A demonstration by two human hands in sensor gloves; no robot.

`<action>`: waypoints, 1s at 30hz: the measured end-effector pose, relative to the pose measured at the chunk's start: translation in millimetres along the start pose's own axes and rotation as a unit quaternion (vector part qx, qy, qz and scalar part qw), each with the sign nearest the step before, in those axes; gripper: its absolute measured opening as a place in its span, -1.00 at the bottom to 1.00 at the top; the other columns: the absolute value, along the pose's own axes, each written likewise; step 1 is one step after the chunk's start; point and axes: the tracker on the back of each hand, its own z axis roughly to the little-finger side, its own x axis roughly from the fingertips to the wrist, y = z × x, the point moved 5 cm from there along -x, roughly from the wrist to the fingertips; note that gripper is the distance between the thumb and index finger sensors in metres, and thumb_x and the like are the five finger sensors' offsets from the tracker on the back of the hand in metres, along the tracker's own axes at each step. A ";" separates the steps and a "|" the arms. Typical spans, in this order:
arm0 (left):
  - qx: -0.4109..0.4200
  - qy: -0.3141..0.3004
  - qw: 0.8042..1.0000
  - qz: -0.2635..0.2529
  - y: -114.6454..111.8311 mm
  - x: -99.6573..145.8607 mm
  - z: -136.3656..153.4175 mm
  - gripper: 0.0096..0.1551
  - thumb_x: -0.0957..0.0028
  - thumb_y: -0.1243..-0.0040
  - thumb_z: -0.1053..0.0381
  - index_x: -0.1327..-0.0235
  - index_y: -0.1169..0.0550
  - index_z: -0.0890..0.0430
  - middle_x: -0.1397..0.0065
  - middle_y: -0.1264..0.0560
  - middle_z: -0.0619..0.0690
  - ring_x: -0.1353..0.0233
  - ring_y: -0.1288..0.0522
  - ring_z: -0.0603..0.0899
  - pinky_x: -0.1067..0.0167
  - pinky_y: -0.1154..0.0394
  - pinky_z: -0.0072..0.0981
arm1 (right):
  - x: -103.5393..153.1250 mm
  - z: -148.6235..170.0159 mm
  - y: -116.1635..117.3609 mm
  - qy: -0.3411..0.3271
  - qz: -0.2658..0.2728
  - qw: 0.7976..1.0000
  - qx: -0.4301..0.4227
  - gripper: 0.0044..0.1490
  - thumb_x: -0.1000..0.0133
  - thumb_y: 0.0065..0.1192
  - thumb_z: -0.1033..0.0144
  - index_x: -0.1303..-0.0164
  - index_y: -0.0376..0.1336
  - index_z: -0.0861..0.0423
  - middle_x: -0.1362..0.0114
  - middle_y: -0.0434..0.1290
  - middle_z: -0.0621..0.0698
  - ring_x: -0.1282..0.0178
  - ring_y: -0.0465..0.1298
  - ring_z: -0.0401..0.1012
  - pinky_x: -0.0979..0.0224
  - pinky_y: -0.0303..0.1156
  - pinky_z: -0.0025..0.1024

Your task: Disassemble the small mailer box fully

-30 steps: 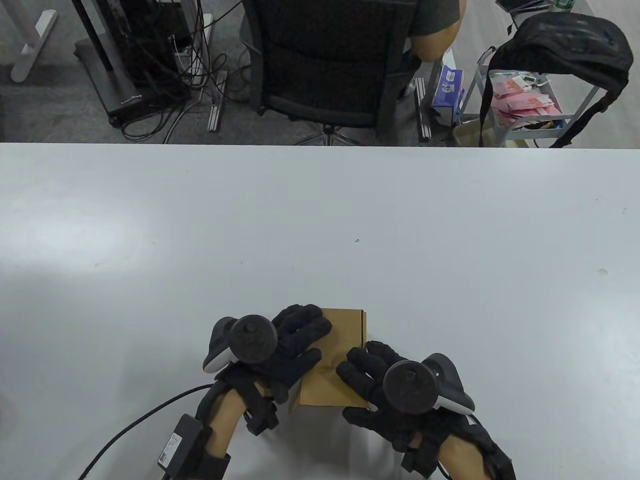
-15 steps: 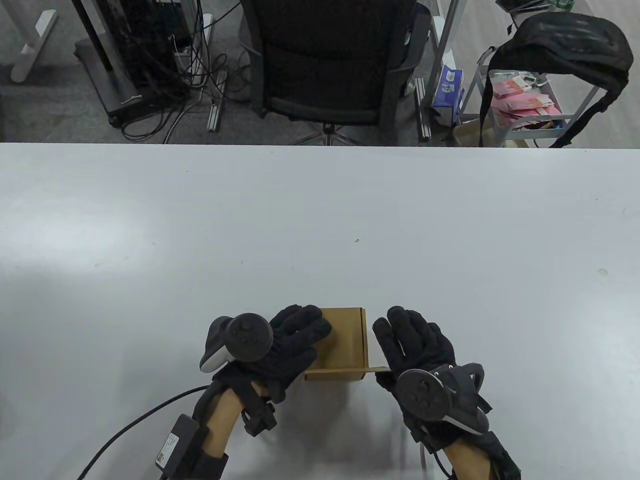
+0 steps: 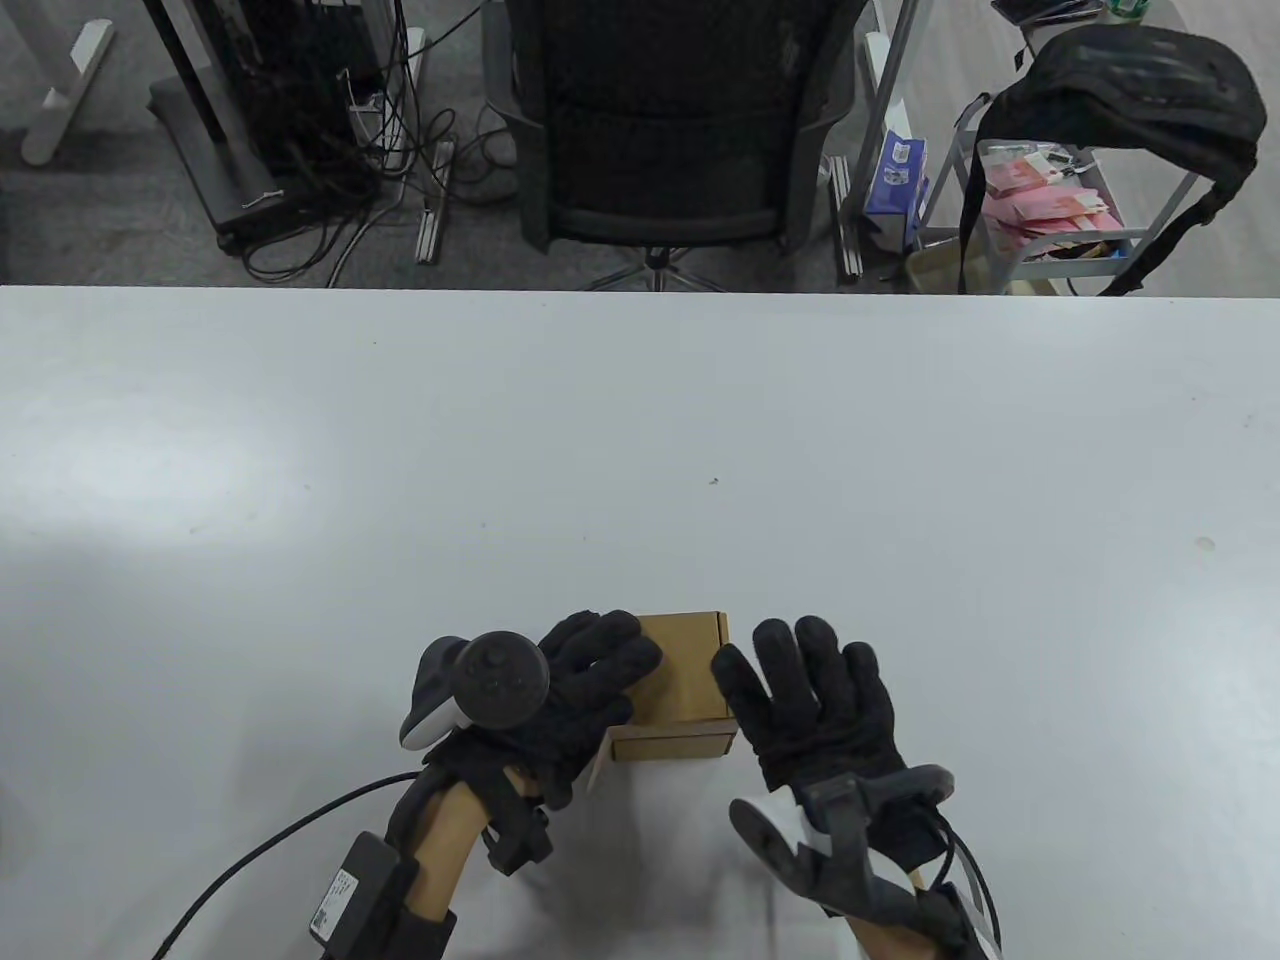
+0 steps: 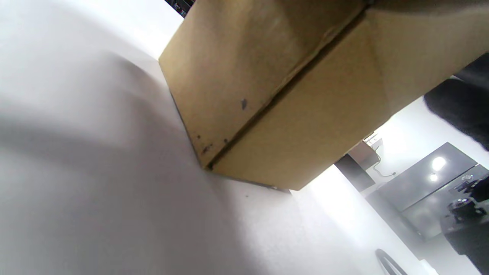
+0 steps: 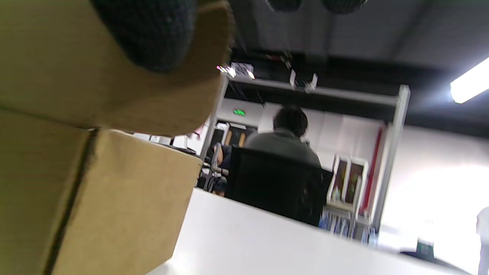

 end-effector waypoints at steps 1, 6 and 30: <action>-0.005 0.002 1.000 -0.002 0.8 1.2 0.6 -0.32 -0.08 0.08 -0.25 -0.53 -0.15 -0.30 -0.66 0.14 -0.36 -0.70 0.19 0.23 -0.52 0.01 0.27 | 0.1 -5.3 -2.9 0.001 0.011 1.000 0.011 0.03 0.08 0.25 0.26 -0.43 -0.28 -0.22 -0.64 -0.35 -0.09 -0.67 -0.05 0.03 -0.60 0.00 0.14; -0.016 0.009 1.000 -0.006 2.0 3.7 2.0 -0.32 -0.09 0.09 -0.27 -0.53 -0.13 -0.33 -0.65 0.15 -0.36 -0.70 0.20 0.24 -0.52 0.03 0.27 | -3.1 -17.6 -13.7 0.031 0.044 0.998 0.035 0.04 0.07 0.25 0.25 -0.42 -0.30 -0.26 -0.64 -0.29 -0.08 -0.66 -0.04 0.04 -0.59 0.01 0.14; 0.041 -0.034 0.999 0.004 7.4 10.0 17.5 0.00 0.04 0.08 -0.53 -0.58 0.13 -0.27 -0.76 0.19 -0.17 -0.71 0.19 0.35 -0.52 0.04 0.36 | -56.8 -16.5 -32.3 0.049 0.087 0.964 -0.245 -0.18 0.20 0.23 -0.19 -0.31 0.18 -0.23 -0.03 0.42 -0.05 0.15 0.41 -0.06 -0.13 0.28 0.04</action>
